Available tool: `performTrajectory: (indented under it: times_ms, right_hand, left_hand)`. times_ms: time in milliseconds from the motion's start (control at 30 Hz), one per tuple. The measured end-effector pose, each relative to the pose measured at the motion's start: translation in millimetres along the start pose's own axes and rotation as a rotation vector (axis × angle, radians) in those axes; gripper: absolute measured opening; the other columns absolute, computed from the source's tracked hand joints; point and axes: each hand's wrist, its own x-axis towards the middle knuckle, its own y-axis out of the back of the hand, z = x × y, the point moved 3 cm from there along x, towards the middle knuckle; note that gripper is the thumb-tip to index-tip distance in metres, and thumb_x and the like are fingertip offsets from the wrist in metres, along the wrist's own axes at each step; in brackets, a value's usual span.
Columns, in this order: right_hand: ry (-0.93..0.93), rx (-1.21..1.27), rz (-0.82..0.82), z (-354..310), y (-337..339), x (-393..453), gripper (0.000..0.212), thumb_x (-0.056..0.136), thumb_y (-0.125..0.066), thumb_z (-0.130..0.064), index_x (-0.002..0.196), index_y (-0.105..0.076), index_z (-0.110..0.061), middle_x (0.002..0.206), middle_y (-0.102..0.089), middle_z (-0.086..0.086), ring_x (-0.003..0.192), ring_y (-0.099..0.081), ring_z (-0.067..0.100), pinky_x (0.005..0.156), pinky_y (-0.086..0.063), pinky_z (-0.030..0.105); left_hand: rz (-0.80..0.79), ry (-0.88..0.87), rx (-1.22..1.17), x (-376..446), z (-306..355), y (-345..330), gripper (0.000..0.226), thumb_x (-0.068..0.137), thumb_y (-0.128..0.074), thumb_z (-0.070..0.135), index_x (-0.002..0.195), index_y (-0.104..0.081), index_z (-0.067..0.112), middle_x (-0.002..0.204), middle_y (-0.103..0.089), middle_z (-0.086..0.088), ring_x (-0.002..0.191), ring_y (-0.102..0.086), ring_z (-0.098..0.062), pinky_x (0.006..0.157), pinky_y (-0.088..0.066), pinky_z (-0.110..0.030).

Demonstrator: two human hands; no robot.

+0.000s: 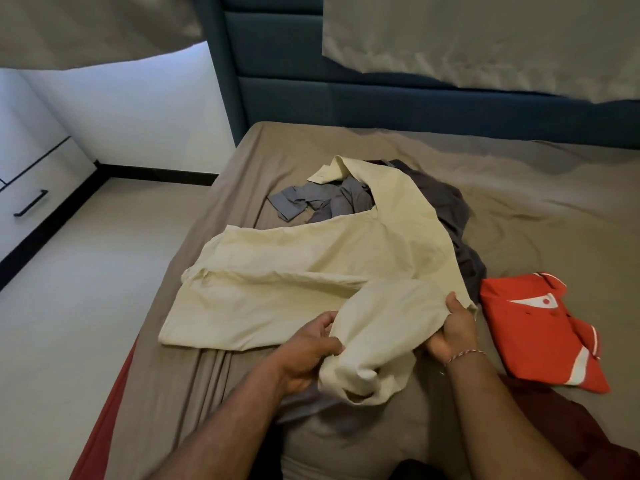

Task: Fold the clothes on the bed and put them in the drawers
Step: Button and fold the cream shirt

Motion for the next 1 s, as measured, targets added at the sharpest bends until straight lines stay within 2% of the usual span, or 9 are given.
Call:
performTrajectory:
  times_ms: [133,200,300,400,500,633,733,867,1000]
  right_hand:
    - [0.072,0.078,0.023,2.8,-9.9,-1.3,0.039,0.11,-0.042,-0.038,0.137,-0.059,-0.016,0.114,-0.077,0.009,0.116,-0.065,0.031,0.086,-0.054,0.047]
    - [0.076,0.096,0.02,8.5,-16.6,-2.6,0.038,0.11,-0.044,-0.035,0.14,-0.058,-0.016,0.127,-0.071,0.012,0.119,-0.064,0.032,0.095,-0.052,0.051]
    - [0.105,0.143,0.038,11.5,-22.1,-0.3,0.032,0.11,-0.044,-0.035,0.128,-0.063,-0.018,0.13,-0.069,0.011,0.121,-0.064,0.032,0.105,-0.048,0.054]
    - [0.144,0.158,0.039,8.8,-20.4,0.9,0.038,0.11,-0.042,-0.035,0.139,-0.059,-0.017,0.137,-0.066,0.011,0.125,-0.062,0.031,0.106,-0.048,0.052]
    - [0.163,0.168,0.038,10.4,-16.5,2.3,0.043,0.109,-0.042,-0.037,0.146,-0.055,-0.018,0.141,-0.064,0.009,0.126,-0.062,0.03,0.109,-0.046,0.051]
    - [0.148,0.174,0.063,14.7,-11.3,0.7,0.045,0.107,-0.044,-0.042,0.146,-0.056,-0.022,0.139,-0.066,0.008,0.128,-0.06,0.032,0.108,-0.047,0.053]
    - [0.124,0.171,0.045,16.9,-9.2,0.7,0.044,0.106,-0.046,-0.044,0.145,-0.056,-0.024,0.137,-0.067,0.007,0.125,-0.063,0.032,0.102,-0.053,0.054]
    - [0.127,0.19,-0.007,18.9,-11.0,1.6,0.042,0.106,-0.047,-0.04,0.144,-0.057,-0.025,0.136,-0.068,0.006,0.126,-0.063,0.032,0.091,-0.06,0.052]
    - [0.155,0.211,-0.044,15.1,-8.5,3.0,0.039,0.107,-0.046,-0.034,0.144,-0.055,-0.026,0.14,-0.066,0.006,0.125,-0.065,0.032,0.097,-0.054,0.056]
  left_hand:
    - [0.316,0.014,1.084,-2.3,25.7,42.7,0.021,0.077,-0.064,0.023,0.098,-0.066,0.024,0.096,-0.07,0.002,0.09,-0.067,-0.019,0.079,-0.058,-0.036]
    - [0.492,-0.03,1.302,-0.8,36.2,62.1,0.004,0.078,-0.06,0.025,0.078,-0.055,0.024,0.083,-0.062,0.004,0.08,-0.062,-0.019,0.066,-0.05,-0.032]
    - [0.647,0.02,1.473,-3.8,44.2,94.9,0.008,0.081,-0.054,0.024,0.076,-0.048,0.025,0.084,-0.057,0.004,0.077,-0.058,-0.022,0.068,-0.049,-0.032]
    - [0.571,0.069,1.4,-6.0,45.0,130.7,0.024,0.081,-0.057,0.014,0.062,-0.041,0.02,0.066,-0.046,0.002,0.064,-0.047,-0.02,0.059,-0.037,-0.029]
    - [0.383,-0.1,0.733,-12.2,48.9,143.6,0.034,0.082,-0.057,0.004,0.055,-0.042,0.02,0.059,-0.038,0.0,0.06,-0.035,-0.015,0.06,-0.026,-0.032]
    - [0.285,-0.216,0.28,-19.6,71.1,141.3,0.012,0.082,-0.065,0.027,0.075,-0.067,0.018,0.074,-0.064,-0.002,0.068,-0.057,-0.019,0.06,-0.047,-0.027]
    - [0.131,-0.059,0.557,-21.5,94.4,154.7,0.033,0.081,-0.083,0.049,0.104,-0.078,0.026,0.105,-0.078,0.005,0.097,-0.075,-0.016,0.079,-0.06,-0.029]
    - [0.001,0.223,1.272,-19.8,117.6,175.9,0.02,0.082,-0.082,0.044,0.084,-0.075,0.025,0.093,-0.074,0.007,0.091,-0.07,-0.018,0.069,-0.059,-0.032]
    - [0.038,0.114,1.181,-20.3,147.0,202.1,0.01,0.089,-0.08,0.036,0.086,-0.074,0.029,0.09,-0.073,0.011,0.085,-0.071,-0.012,0.072,-0.056,-0.028]
